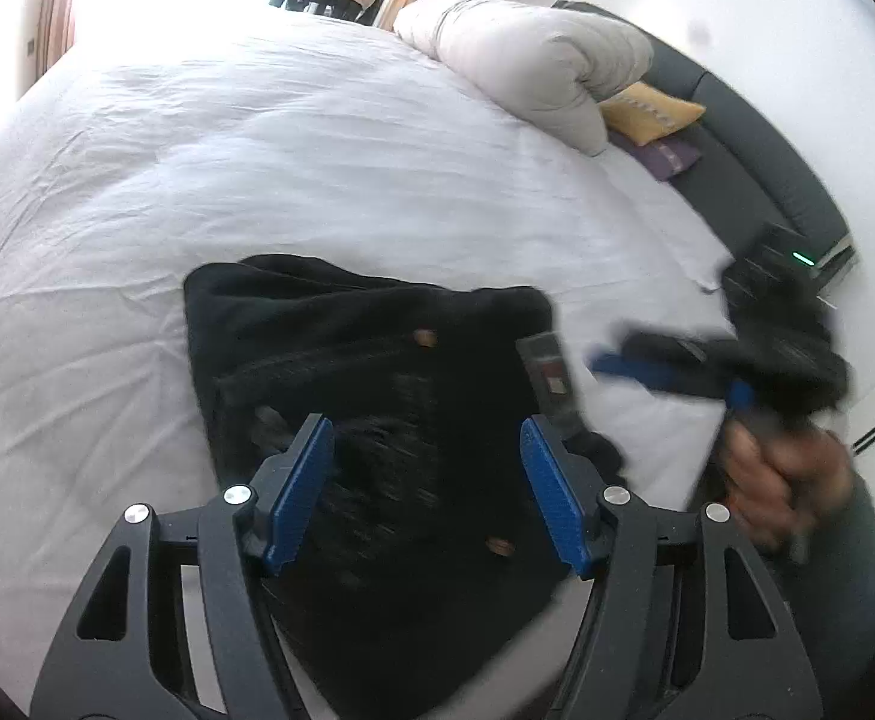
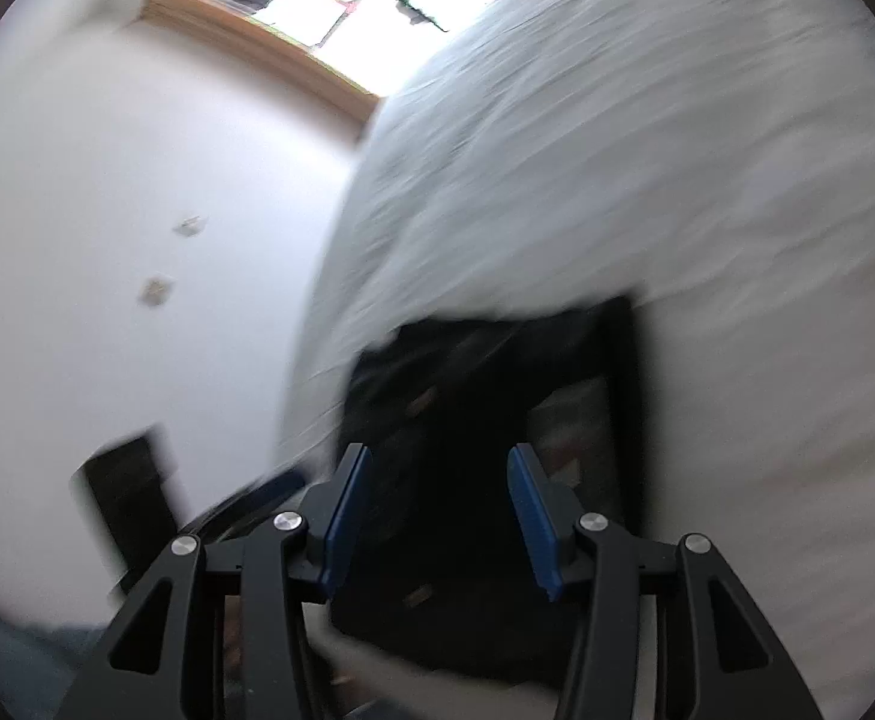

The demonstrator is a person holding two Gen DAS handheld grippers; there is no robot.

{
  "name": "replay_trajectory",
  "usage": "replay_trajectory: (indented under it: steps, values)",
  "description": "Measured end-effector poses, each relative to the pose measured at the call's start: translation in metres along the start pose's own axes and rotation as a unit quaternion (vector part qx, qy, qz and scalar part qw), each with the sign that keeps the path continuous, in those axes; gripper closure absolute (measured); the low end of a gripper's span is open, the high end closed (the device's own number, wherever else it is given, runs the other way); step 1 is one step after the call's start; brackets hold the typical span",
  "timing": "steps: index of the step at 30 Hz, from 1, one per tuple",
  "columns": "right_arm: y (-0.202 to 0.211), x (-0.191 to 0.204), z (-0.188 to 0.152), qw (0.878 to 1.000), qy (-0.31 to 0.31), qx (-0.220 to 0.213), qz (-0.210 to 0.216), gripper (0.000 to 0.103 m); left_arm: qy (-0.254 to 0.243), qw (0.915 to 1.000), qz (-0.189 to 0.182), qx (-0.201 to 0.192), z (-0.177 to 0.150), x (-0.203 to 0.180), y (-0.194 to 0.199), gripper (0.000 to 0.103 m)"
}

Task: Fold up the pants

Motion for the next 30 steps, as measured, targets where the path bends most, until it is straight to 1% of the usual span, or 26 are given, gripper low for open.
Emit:
replay_trajectory:
  steps: [1, 2, 4, 5, 6, 7, 8, 9, 10, 12, 13, 14, 16, 17, 18, 20, 24, 26, 28, 29, 30]
  values:
    - [-0.008, 0.003, -0.016, 1.000, 0.001, 0.018, 0.008, 0.052, 0.001, 1.0000, 0.007, 0.006, 0.000, 0.009, -0.008, 0.040]
    - [-0.014, 0.000, -0.026, 1.000, 0.000, 0.030, 0.003, 0.052, 0.005, 0.9999, 0.010, 0.010, 0.003, 0.015, -0.016, 0.040]
    - [-0.032, -0.024, -0.052, 0.997, -0.028, 0.068, -0.028, 0.053, 0.016, 0.9996, 0.008, 0.022, 0.003, 0.030, -0.032, 0.040]
    - [-0.037, -0.038, -0.061, 0.995, -0.055, 0.076, -0.022, 0.066, 0.017, 0.9994, 0.006, 0.028, 0.004, 0.035, -0.038, 0.040]
    - [-0.035, -0.053, -0.065, 0.994, -0.083, 0.064, -0.005, 0.077, 0.019, 0.9992, 0.005, 0.035, 0.000, 0.039, -0.046, 0.040]
    - [-0.032, -0.063, -0.067, 0.994, -0.097, 0.056, -0.005, 0.103, 0.022, 0.9991, 0.002, 0.037, 0.002, 0.039, -0.047, 0.040]
    - [-0.031, -0.074, -0.070, 0.992, -0.112, 0.056, -0.011, 0.103, 0.024, 0.9989, -0.004, 0.039, 0.005, 0.037, -0.047, 0.040]
    - [-0.030, -0.080, -0.072, 0.991, -0.126, 0.051, 0.005, 0.103, 0.024, 0.9989, -0.013, 0.038, 0.010, 0.034, -0.043, 0.040]
    - [-0.028, -0.082, -0.073, 0.991, -0.128, 0.047, 0.012, 0.103, 0.013, 0.9995, -0.014, 0.026, 0.018, 0.030, -0.038, 0.040]
    - [-0.027, -0.082, -0.074, 0.992, -0.117, 0.044, 0.003, 0.103, -0.013, 0.9999, 0.002, 0.007, 0.033, 0.028, -0.031, 0.040]
    - [-0.027, -0.080, -0.073, 0.993, -0.110, 0.045, -0.005, 0.103, -0.013, 0.9999, 0.007, 0.006, 0.038, 0.032, -0.032, 0.040]
    - [-0.028, -0.079, -0.072, 0.993, -0.108, 0.046, -0.007, 0.103, -0.004, 0.9999, 0.009, 0.013, 0.041, 0.040, -0.037, 0.040]
    - [-0.029, -0.080, -0.072, 0.993, -0.110, 0.047, -0.005, 0.103, 0.004, 0.9987, 0.015, 0.049, 0.041, 0.048, -0.054, 0.040]
    - [-0.030, -0.080, -0.072, 0.993, -0.112, 0.046, -0.002, 0.103, -0.002, 0.9979, 0.022, 0.061, 0.040, 0.053, -0.066, 0.040]
    - [-0.031, -0.080, -0.072, 0.993, -0.112, 0.045, -0.001, 0.103, -0.013, 0.9974, 0.029, 0.065, 0.039, 0.055, -0.072, 0.040]
    - [-0.030, -0.083, -0.073, 0.993, -0.110, 0.042, 0.001, 0.103, -0.036, 0.9959, 0.048, 0.068, 0.041, 0.058, -0.088, 0.040]
    - [-0.031, -0.083, -0.074, 0.994, -0.107, 0.038, 0.001, 0.103, -0.011, 0.9973, 0.026, 0.067, 0.048, 0.075, -0.104, 0.038]
    - [-0.031, -0.081, -0.075, 0.993, -0.109, 0.040, -0.001, 0.103, -0.015, 0.9975, 0.023, 0.066, 0.049, 0.075, -0.102, 0.038]
    - [-0.029, -0.080, -0.074, 0.993, -0.106, 0.042, -0.006, 0.103, -0.025, 0.9978, 0.027, 0.056, 0.052, 0.071, -0.095, 0.038]
    - [-0.029, -0.075, -0.075, 0.994, -0.102, 0.042, -0.009, 0.098, -0.028, 0.9980, 0.034, 0.044, 0.053, 0.068, -0.083, 0.038]
    - [-0.024, -0.070, -0.074, 0.995, -0.096, 0.040, -0.008, 0.091, -0.029, 0.9984, 0.034, 0.033, 0.053, 0.068, -0.074, 0.038]
Point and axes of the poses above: each gripper's, at about its wrist camera, not at the fingertips, and y roughly against the way its jaws point, x to its left, z to its top, the point moved 7 cm from there along -y, roughly the way its jaws point, and after that the axes turned 9 degrees about -z, right-handed, at the moved point
